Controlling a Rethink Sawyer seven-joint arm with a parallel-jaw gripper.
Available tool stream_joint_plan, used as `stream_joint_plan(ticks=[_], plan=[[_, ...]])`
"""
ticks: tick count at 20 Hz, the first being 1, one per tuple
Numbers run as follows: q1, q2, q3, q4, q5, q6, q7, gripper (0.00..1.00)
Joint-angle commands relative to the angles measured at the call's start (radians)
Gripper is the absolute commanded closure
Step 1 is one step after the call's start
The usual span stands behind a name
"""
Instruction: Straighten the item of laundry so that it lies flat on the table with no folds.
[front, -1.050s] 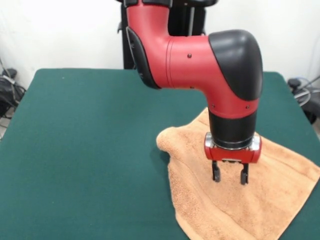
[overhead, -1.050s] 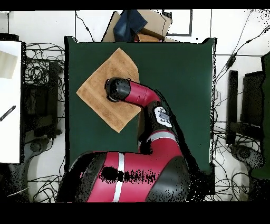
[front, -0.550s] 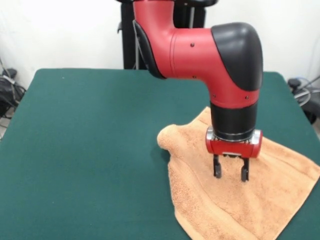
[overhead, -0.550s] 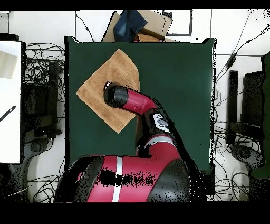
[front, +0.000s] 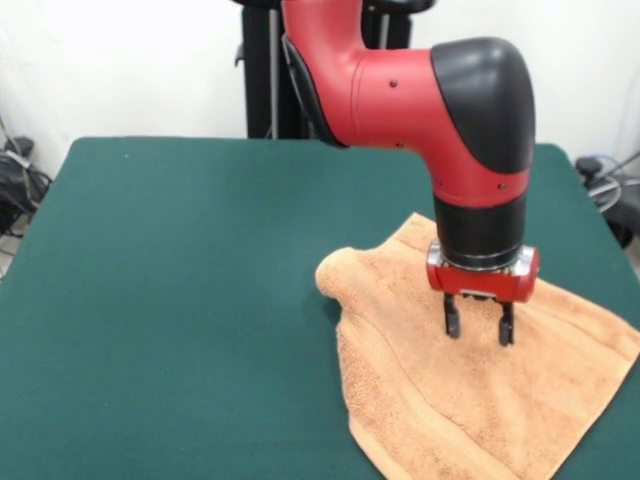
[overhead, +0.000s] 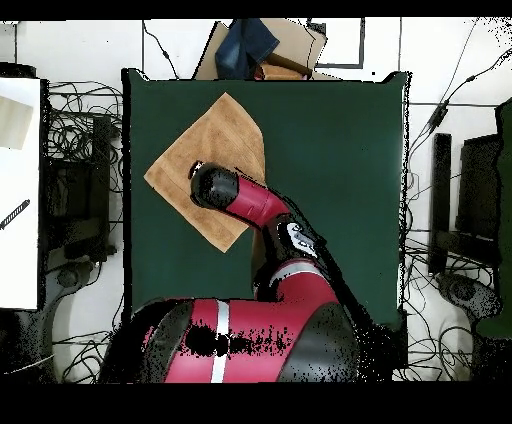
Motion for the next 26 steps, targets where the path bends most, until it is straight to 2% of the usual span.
stream_joint_plan(ticks=[1, 14, 16, 20, 23, 25, 26], plan=[[0.047, 0.026, 0.117, 0.177, 0.080, -0.015, 0.323, 0.00], [0.102, -0.019, 0.095, 0.234, 0.184, -0.028, 0.351, 0.00], [0.144, -0.035, 0.055, 0.234, 0.196, -0.038, 0.356, 0.00], [0.165, -0.028, 0.022, 0.213, 0.203, -0.040, 0.329, 0.00], [0.184, 0.016, -0.028, 0.132, 0.170, -0.081, 0.265, 0.00], [0.230, 0.078, -0.123, -0.006, 0.148, -0.070, 0.196, 0.00], [0.283, 0.123, -0.214, -0.105, 0.156, -0.034, 0.178, 0.00]])
